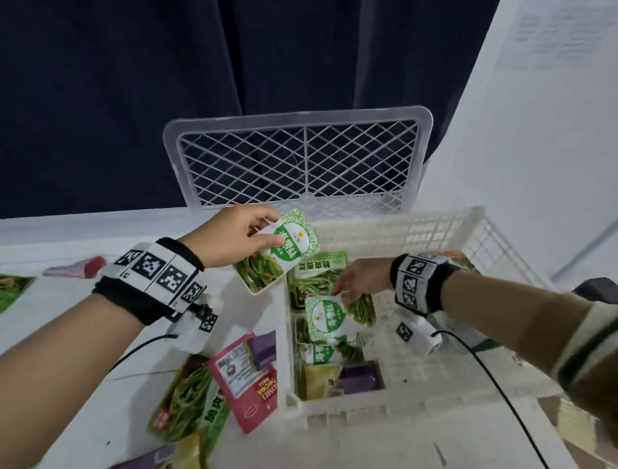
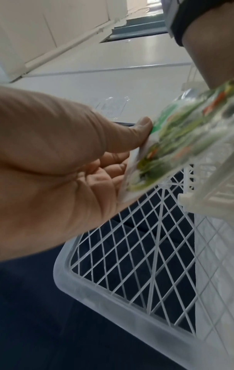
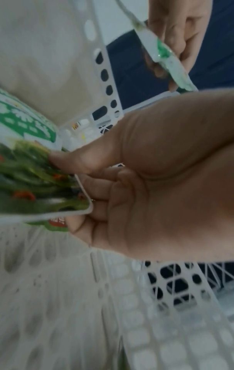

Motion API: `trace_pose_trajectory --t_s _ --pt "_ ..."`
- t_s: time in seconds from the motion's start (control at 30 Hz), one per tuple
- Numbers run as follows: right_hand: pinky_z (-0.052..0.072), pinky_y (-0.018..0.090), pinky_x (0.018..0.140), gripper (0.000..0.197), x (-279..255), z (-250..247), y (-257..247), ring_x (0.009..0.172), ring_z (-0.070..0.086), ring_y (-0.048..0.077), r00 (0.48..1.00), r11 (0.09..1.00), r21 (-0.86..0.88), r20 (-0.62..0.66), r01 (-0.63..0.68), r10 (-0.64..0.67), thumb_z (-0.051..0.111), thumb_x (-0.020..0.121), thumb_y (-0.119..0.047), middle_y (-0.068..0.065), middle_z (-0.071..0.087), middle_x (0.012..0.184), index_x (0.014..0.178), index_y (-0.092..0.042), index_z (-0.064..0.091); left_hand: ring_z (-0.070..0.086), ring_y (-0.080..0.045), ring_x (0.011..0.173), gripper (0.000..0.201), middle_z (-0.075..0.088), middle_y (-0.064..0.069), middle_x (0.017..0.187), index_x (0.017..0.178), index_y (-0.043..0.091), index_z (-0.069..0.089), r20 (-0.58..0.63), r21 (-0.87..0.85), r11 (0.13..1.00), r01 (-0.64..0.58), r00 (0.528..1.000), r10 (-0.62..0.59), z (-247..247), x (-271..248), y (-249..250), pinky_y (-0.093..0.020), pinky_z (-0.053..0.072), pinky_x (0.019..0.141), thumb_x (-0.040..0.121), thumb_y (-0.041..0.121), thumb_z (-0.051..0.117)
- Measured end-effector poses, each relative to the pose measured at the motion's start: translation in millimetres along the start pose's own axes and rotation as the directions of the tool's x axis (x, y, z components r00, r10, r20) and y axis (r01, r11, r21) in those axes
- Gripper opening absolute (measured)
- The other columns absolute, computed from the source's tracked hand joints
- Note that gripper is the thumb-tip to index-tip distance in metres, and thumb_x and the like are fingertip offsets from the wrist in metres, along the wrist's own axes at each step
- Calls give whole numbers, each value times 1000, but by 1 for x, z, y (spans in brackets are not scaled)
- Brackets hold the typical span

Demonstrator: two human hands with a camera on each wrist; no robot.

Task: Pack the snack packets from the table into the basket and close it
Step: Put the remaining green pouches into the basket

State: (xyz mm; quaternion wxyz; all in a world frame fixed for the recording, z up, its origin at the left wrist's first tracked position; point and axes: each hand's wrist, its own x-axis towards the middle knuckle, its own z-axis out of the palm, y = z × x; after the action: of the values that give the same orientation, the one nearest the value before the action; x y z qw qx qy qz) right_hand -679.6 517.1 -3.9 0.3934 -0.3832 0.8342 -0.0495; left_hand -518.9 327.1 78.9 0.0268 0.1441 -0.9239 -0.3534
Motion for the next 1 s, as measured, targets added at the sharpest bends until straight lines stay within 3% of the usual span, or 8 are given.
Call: trace_pose_trajectory --t_s 0.13,0.27,0.37,0.43,0.6,0.8,0.9,1.0 --pt "42 21 72 18 20 7 -10 94 55 12 997 997 -21 16 73 -73 73 82 -28 -11 62 93 99 -20 70 71 -15 92 33 72 3 107 110 22 68 85 26 1000 11 996 -13 3 11 3 -39 56 90 79 28 75" --pt "42 10 65 22 26 18 -10 73 59 4 985 982 -88 -29 166 -169 77 78 -26 2 75 95 92 -9 76 69 -11 92 38 69 4 110 113 21 65 146 114 994 -3 989 -14 5 23 18 -29 56 87 78 33 75" --pt "38 9 48 26 17 8 0 46 50 -2 977 986 -50 -136 156 -161 70 84 -22 -10 65 56 59 -16 66 66 -5 84 34 69 6 106 109 22 64 276 211 975 -71 961 11 12 34 39 -19 55 80 79 35 74" --pt "45 14 52 29 7 -7 15 52 54 4 970 993 38 -219 113 -102 68 85 -22 -7 60 56 58 -17 60 64 -1 78 33 68 8 103 108 24 62 390 305 947 -104 920 -25 18 42 56 -15 53 74 80 37 73" --pt "61 37 72 12 -26 -37 68 68 66 20 930 962 269 -363 55 49 62 90 -16 10 70 79 88 -7 70 65 -15 97 44 64 9 103 122 19 59 590 511 828 -229 794 -144 57 62 93 -33 54 91 84 39 67" --pt "62 35 64 16 -45 -55 107 71 69 22 870 880 471 -456 60 185 59 93 -17 8 71 84 98 -6 69 64 -23 86 46 66 -3 114 121 11 57 646 524 790 -318 753 -126 107 100 125 -32 53 76 84 35 69" --pt "60 29 54 15 -48 -53 115 65 68 17 873 876 474 -461 88 161 59 93 -20 6 71 80 94 -9 68 60 -23 86 43 64 -6 109 115 4 57 714 601 713 -362 644 -275 142 106 104 -26 45 65 85 32 69" --pt "50 21 48 18 -54 -48 115 57 65 13 905 964 260 -420 57 59 59 92 -27 0 69 72 83 -15 69 45 -16 61 27 53 -6 77 94 6 50 747 628 673 -390 544 -382 165 104 80 -23 36 53 84 20 71"
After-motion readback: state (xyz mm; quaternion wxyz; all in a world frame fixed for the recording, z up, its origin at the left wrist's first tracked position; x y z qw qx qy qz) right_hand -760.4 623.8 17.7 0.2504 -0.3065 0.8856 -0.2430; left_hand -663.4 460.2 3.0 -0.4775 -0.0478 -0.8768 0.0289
